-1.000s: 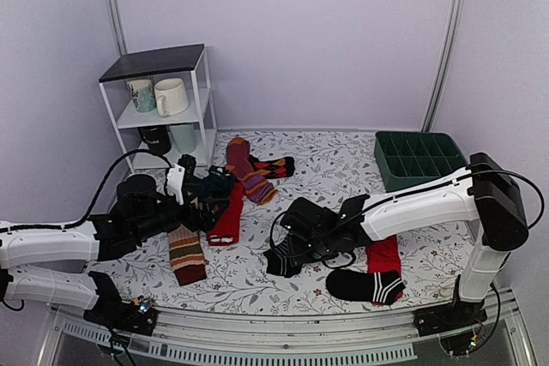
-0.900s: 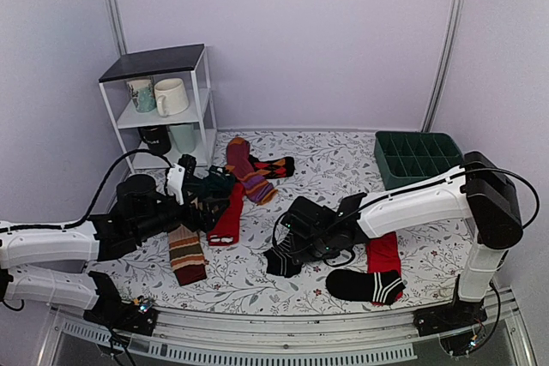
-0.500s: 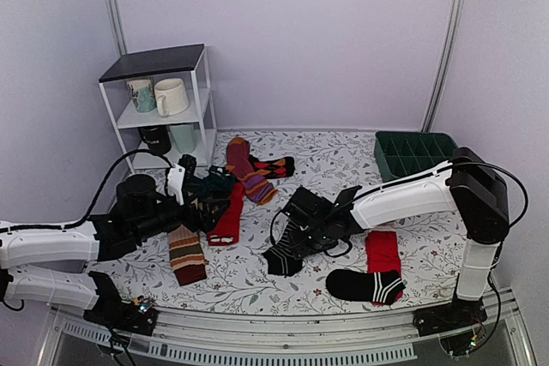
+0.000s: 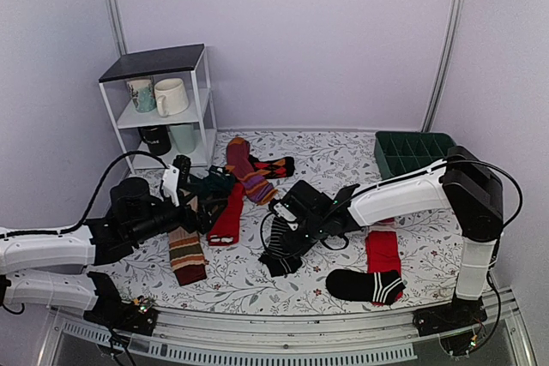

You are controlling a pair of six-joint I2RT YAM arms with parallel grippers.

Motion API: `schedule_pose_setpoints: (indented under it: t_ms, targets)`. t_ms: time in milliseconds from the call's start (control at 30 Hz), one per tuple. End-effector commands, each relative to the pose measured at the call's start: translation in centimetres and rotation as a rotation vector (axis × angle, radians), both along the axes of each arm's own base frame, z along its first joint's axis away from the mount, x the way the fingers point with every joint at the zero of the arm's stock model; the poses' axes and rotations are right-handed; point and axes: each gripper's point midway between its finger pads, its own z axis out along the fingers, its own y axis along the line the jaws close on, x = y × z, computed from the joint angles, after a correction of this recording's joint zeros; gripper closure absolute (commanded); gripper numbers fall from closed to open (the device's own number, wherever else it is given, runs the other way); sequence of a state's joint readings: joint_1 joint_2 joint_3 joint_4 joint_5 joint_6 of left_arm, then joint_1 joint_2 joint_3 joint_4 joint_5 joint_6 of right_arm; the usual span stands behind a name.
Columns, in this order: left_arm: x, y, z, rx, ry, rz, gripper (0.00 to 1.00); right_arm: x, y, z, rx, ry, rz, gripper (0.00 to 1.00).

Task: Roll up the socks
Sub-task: Adjust the sock at the center of the board.

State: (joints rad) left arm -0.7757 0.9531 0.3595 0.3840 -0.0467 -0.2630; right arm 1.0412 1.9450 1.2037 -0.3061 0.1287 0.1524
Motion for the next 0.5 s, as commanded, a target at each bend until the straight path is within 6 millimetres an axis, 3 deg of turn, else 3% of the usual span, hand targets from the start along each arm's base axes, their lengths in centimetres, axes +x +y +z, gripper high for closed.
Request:
schedule_pose_setpoints:
  t_ms: [0,100,200,267,333,467]
  targets:
    - [0.4,0.6,0.0,0.006,-0.007,0.033,0.01,-0.7,0.6,3.1,0.114,-0.035,0.086,0.35]
    - [0.8,0.8,0.0,0.018,-0.01,0.056,0.01,-1.4,0.1,7.0,0.233,-0.082,0.087,0.2]
    - [1.4,0.7,-0.2,0.049,0.006,0.07,0.0,-2.9,-0.2,10.7,0.368,-0.09,0.108,0.19]
    - [1.1,-0.3,-0.9,0.085,0.013,0.007,0.01,-4.6,-0.3,12.1,0.445,-0.087,0.134,0.2]
    - [0.6,-1.4,-1.5,0.098,0.021,-0.06,0.01,-6.9,-0.1,12.6,0.495,-0.075,0.181,0.22]
    - [-0.2,-3.3,-2.6,0.066,0.045,-0.166,0.03,-10.3,0.6,10.8,0.57,0.008,0.248,0.28]
